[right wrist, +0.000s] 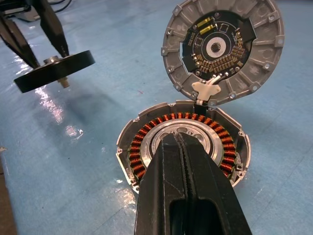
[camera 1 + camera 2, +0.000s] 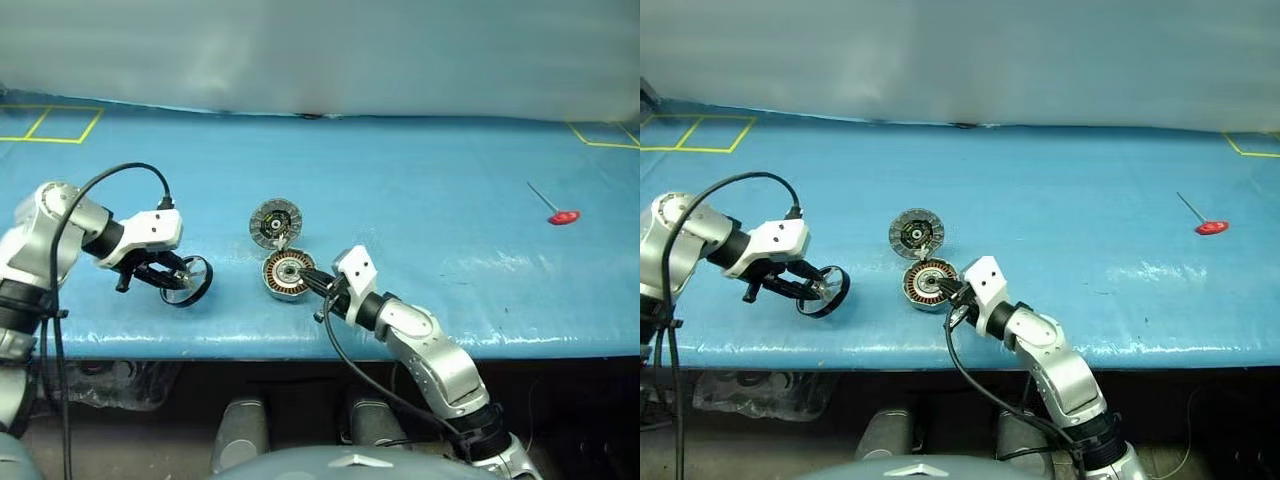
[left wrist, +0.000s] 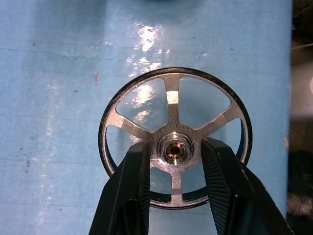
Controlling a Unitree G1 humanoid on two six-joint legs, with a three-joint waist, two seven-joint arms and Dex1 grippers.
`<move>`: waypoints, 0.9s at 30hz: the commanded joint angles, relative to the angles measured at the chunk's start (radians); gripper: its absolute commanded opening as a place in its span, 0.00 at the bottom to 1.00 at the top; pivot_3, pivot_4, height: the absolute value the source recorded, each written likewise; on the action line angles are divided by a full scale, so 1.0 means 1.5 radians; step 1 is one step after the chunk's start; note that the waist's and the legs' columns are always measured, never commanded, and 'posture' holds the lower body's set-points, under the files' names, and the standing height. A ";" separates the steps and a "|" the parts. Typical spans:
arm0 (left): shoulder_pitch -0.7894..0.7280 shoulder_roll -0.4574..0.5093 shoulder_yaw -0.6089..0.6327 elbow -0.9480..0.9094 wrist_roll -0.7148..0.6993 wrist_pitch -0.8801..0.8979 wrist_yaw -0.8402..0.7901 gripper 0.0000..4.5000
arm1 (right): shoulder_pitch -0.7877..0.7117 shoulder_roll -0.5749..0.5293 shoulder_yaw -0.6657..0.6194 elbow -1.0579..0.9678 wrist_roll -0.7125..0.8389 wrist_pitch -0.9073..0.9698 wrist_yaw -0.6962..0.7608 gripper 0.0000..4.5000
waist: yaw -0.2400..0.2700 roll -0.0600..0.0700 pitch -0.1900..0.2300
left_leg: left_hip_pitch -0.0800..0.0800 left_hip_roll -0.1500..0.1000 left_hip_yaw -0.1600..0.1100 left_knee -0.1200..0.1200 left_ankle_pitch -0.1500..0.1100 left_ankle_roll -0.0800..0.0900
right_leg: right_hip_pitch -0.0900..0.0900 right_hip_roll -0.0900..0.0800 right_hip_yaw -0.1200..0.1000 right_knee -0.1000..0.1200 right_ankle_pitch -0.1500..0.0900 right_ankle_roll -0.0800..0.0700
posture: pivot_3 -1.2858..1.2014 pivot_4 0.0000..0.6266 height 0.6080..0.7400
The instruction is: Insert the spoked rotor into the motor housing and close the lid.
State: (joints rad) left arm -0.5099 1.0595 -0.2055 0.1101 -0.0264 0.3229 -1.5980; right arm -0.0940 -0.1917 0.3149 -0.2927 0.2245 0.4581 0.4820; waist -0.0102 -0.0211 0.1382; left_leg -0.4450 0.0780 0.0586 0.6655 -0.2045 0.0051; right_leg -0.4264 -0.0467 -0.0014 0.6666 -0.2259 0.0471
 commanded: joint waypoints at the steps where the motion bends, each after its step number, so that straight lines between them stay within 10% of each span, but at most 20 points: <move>1: 0.037 0.001 0.076 -0.111 -0.069 0.044 0.042 0.27 | -0.011 -0.003 -0.016 -0.011 0.014 -0.007 0.012 0.00 | 0.000 0.000 0.000 | 0.000 0.000 0.000 0.000 0.000 0.000 | 0.000 0.000 0.000 0.000 0.000 0.001 | 0.52 0.24 1.00; 27: -0.047 -0.206 -0.040 -0.139 -0.085 0.130 0.288 0.27 | 0.011 -0.004 -0.020 -0.002 0.014 -0.012 0.010 0.00 | -0.001 0.000 0.000 | 0.002 0.000 0.001 0.000 0.001 -0.001 | 0.000 0.002 0.002 0.001 0.000 0.001 | 0.52 0.24 1.00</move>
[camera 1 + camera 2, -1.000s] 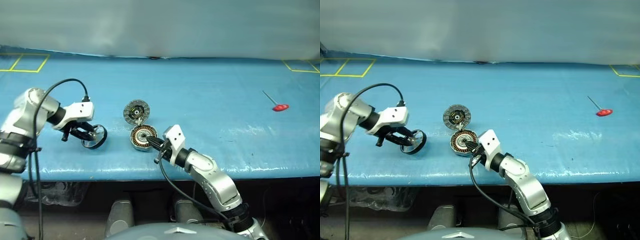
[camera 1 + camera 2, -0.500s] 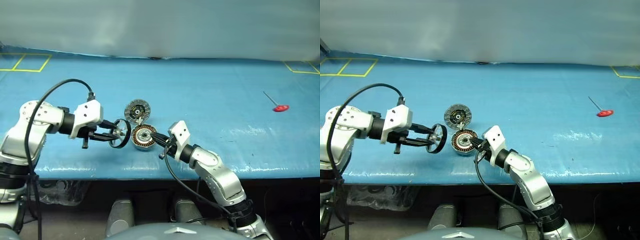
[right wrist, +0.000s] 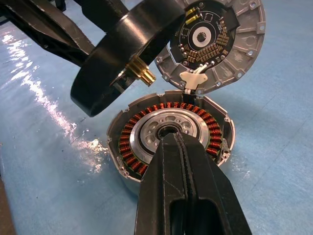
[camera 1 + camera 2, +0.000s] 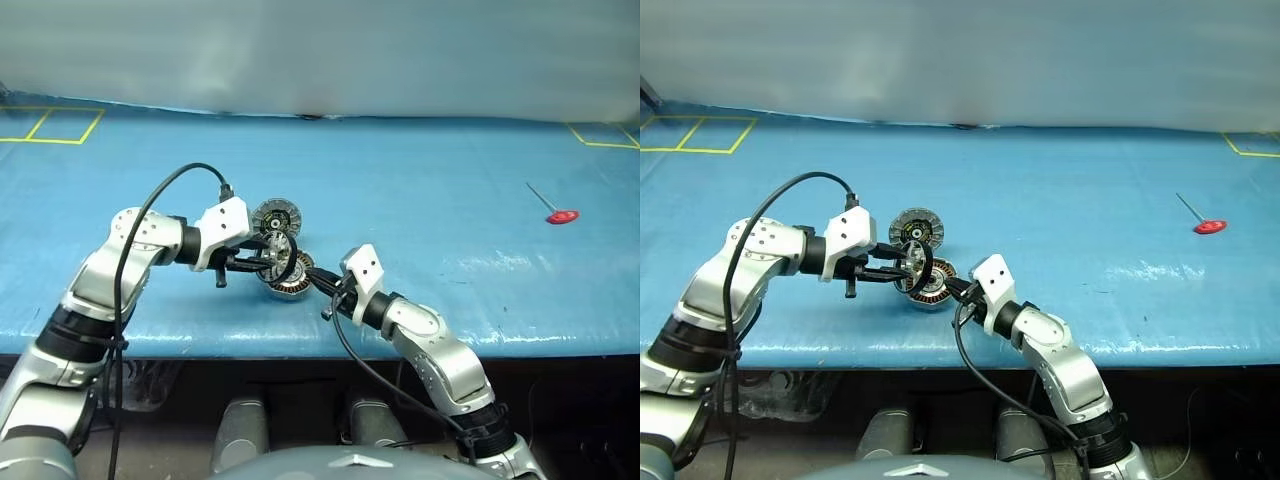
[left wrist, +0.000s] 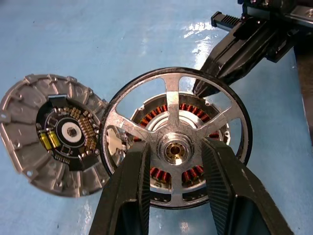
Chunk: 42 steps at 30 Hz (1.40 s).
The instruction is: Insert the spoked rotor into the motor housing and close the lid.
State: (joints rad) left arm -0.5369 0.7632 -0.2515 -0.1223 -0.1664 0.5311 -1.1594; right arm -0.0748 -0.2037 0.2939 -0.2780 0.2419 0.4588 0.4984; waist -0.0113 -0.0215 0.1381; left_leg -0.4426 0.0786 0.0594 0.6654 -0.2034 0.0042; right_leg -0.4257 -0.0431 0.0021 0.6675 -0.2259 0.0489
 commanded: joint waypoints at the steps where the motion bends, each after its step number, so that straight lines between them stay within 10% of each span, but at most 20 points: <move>1: -0.040 -0.010 -0.017 0.026 0.012 -0.011 -0.010 0.27 | -0.001 0.004 -0.006 -0.012 0.002 -0.014 -0.001 0.00 | 0.000 0.000 0.000 | 0.000 0.000 0.000 0.000 0.000 0.000 | 0.000 0.000 0.000 0.000 0.000 0.000 | 0.52 0.24 1.00; 42: -0.172 -0.067 -0.158 0.174 0.112 -0.055 -0.145 0.27 | 0.098 -0.012 -0.038 0.067 -0.004 -0.190 0.048 0.00 | 0.003 0.000 0.000 | 0.000 -0.001 0.000 0.000 0.000 0.000 | 0.000 0.002 0.005 0.000 0.000 0.000 | 0.52 0.24 1.00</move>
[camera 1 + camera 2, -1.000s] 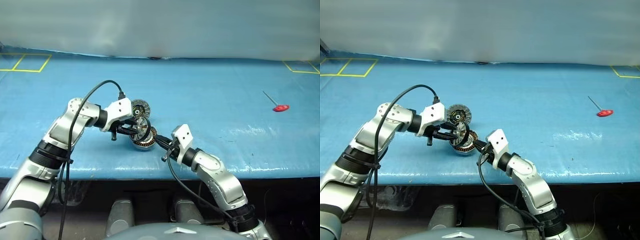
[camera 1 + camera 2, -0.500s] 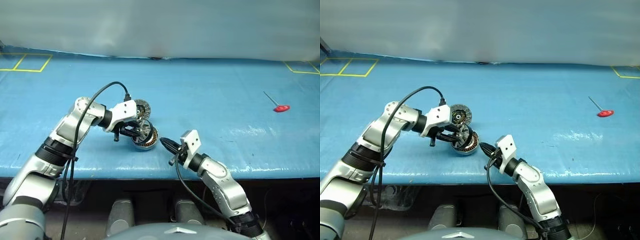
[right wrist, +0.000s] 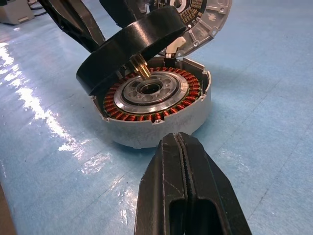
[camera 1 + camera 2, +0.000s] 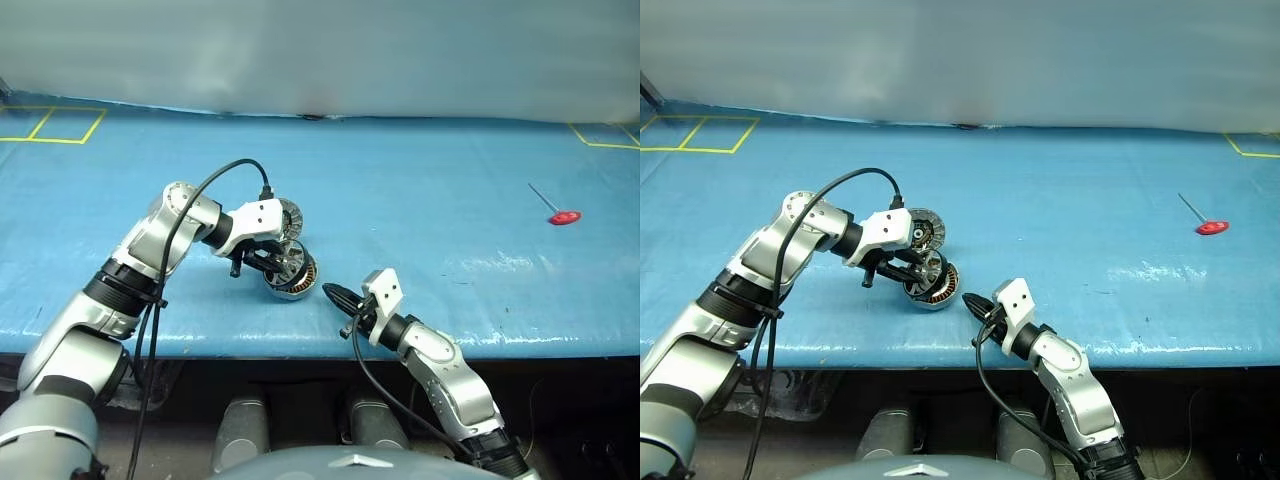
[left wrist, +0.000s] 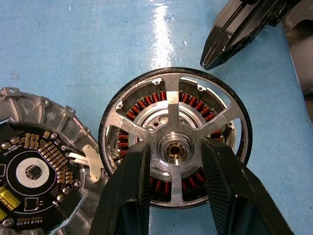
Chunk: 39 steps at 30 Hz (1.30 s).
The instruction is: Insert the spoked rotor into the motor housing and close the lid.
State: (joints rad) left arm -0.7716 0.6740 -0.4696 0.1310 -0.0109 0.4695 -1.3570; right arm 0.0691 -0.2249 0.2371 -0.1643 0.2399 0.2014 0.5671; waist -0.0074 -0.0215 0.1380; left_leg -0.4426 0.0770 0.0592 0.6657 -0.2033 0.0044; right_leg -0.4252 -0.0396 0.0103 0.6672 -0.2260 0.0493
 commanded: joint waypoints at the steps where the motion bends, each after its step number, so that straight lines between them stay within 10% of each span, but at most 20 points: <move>1: -0.018 -0.008 -0.017 0.008 0.012 -0.015 -0.019 0.27 | 0.003 0.001 0.000 -0.008 -0.002 -0.020 0.004 0.00 | 0.000 0.000 0.000 | 0.000 0.000 0.000 0.000 0.000 0.000 | 0.000 0.000 0.000 0.000 0.000 0.000 | 0.52 0.24 1.00; 19: -0.031 -0.036 -0.035 0.046 0.062 -0.045 -0.049 0.27 | 0.011 -0.004 0.002 -0.006 -0.004 -0.028 0.013 0.00 | 0.000 0.000 0.000 | 0.004 0.000 0.000 0.000 0.000 0.000 | 0.005 0.001 0.001 -0.001 0.000 0.000 | 0.52 0.24 1.00; 29: -0.037 -0.046 -0.038 0.054 0.064 -0.050 -0.049 0.99 | 0.010 -0.001 0.004 -0.004 -0.011 -0.027 0.011 0.00 | -0.003 0.000 0.000 | 0.006 0.000 0.000 -0.002 0.000 0.000 | 0.006 0.001 0.002 -0.001 0.000 -0.001 | 0.52 0.24 1.00; 39: -0.044 -0.052 0.012 0.022 0.021 -0.035 -0.038 0.99 | 0.011 -0.003 0.003 -0.006 -0.012 -0.021 0.012 0.00 | -0.002 0.000 0.000 | 0.006 0.001 0.000 -0.002 0.000 0.000 | 0.006 0.002 0.002 -0.001 -0.001 -0.001 | 0.52 0.24 1.00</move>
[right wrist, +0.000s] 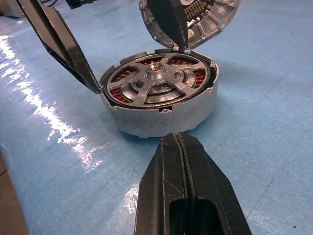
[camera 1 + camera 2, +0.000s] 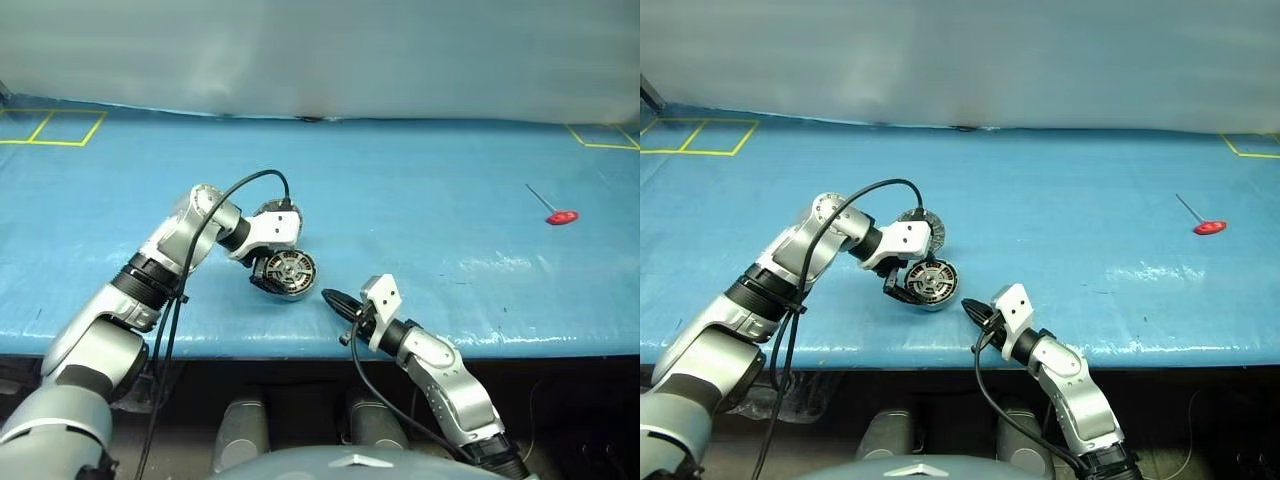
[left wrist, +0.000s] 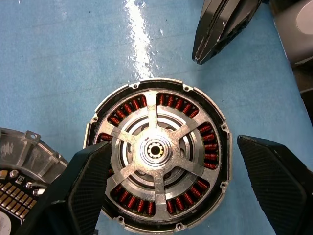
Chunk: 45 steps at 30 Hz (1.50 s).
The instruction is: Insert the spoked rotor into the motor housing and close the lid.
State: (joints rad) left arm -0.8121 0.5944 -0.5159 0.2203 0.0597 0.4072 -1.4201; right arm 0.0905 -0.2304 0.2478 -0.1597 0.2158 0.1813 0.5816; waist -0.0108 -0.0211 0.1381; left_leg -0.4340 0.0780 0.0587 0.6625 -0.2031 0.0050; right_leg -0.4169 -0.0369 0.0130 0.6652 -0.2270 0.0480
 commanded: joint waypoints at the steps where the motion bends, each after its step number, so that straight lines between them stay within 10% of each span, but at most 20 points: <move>1: -0.014 0.003 0.054 -0.047 -0.035 0.012 0.007 0.99 | -0.005 0.000 -0.003 -0.009 0.004 -0.006 0.004 0.00 | 0.000 0.000 0.000 | 0.000 0.000 0.000 0.000 0.000 0.000 | 0.000 0.000 0.000 0.000 0.000 0.000 | 0.52 0.24 1.00; 6: 0.035 0.031 0.113 -0.124 -0.078 0.042 0.026 0.99 | -0.012 -0.004 -0.005 -0.010 0.005 -0.001 0.008 0.00 | -0.003 0.000 0.000 | 0.000 0.000 0.000 0.000 0.000 0.000 | 0.000 0.000 0.000 0.000 0.000 0.000 | 0.52 0.24 1.00; 20: 0.442 0.063 0.326 -0.452 -0.191 0.090 0.237 0.01 | -0.081 -0.040 -0.014 -0.081 -0.006 0.111 -0.021 0.00 | -0.001 0.001 0.001 | 0.002 0.001 0.001 -0.002 0.000 0.000 | 0.000 -0.001 0.000 -0.001 0.000 -0.001 | 0.52 0.24 1.00; 33: 0.738 -0.151 0.387 -0.539 -0.184 -0.114 0.505 0.01 | -0.230 -0.011 0.031 -0.130 -0.016 0.305 -0.067 0.00 | -0.001 0.001 0.001 | 0.002 0.000 0.003 -0.004 -0.001 -0.001 | -0.006 -0.004 0.000 -0.002 0.002 -0.003 | 0.52 0.24 1.00; 45: 0.803 -0.186 0.383 -0.497 -0.207 -0.167 0.550 0.01 | -0.326 0.069 0.109 0.023 -0.052 0.291 -0.060 0.00 | -0.004 0.001 0.001 | 0.001 0.000 0.007 -0.004 -0.001 -0.001 | -0.007 -0.004 0.000 -0.002 0.001 -0.002 | 0.52 0.24 1.00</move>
State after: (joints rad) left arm 0.3896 0.3178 0.0518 -0.5130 -0.2385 0.1824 -0.6032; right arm -0.3777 -0.1441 0.4046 -0.1228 0.1401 0.6466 0.4835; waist -0.0170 -0.0199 0.1392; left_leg -0.4330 0.0786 0.0689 0.6557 -0.2042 0.0039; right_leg -0.4279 -0.0434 0.0130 0.6618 -0.2261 0.0455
